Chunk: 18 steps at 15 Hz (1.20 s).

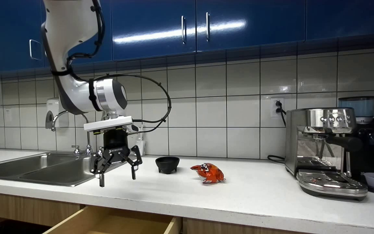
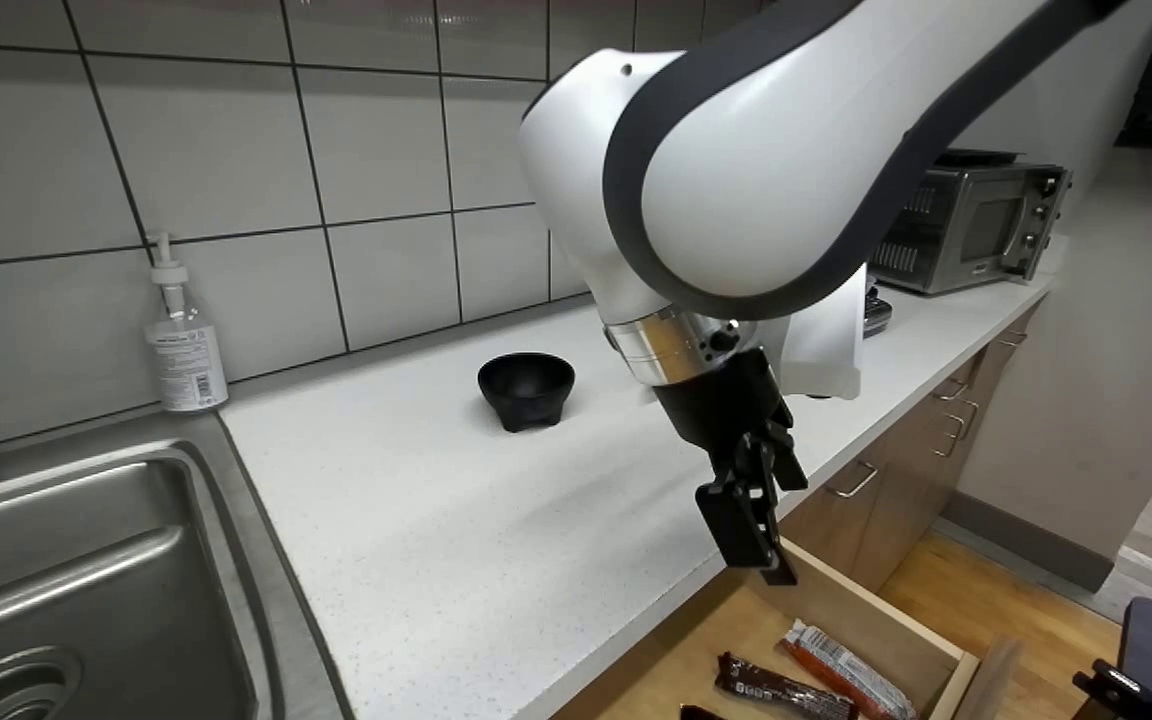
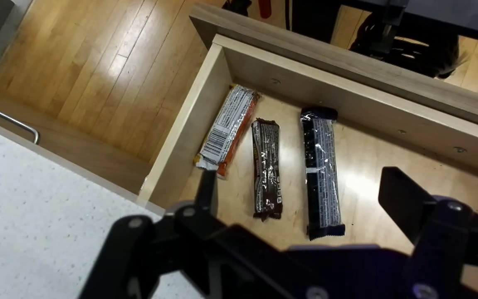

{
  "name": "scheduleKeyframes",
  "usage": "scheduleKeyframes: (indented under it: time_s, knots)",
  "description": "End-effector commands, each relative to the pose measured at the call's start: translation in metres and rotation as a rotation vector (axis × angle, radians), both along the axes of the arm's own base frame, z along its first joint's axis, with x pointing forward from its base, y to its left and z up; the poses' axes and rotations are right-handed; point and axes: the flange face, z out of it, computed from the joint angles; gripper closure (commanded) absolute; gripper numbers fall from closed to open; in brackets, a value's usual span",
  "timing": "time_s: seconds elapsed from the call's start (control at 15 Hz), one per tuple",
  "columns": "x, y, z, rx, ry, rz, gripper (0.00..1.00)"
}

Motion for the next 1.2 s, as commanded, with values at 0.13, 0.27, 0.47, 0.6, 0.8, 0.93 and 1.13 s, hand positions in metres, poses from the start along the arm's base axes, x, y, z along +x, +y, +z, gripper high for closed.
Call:
scheduleKeyframes:
  time_s: [0.13,0.27,0.47,0.6,0.8,0.93,1.13]
  knots:
    - [0.000,0.000,0.000,0.000,0.001,0.000,0.00]
    - [-0.001,0.003,0.001,-0.015,0.000,-0.006,0.00]
    - [-0.020,0.011,0.003,-0.064,-0.011,-0.015,0.00]
    - [-0.035,0.017,0.000,-0.076,-0.015,-0.040,0.00]
    - [-0.057,0.023,-0.003,-0.106,-0.020,-0.084,0.00]
    - [-0.071,0.025,-0.004,-0.123,-0.017,-0.110,0.00]
    - [-0.092,0.024,-0.006,-0.149,-0.010,-0.156,0.00]
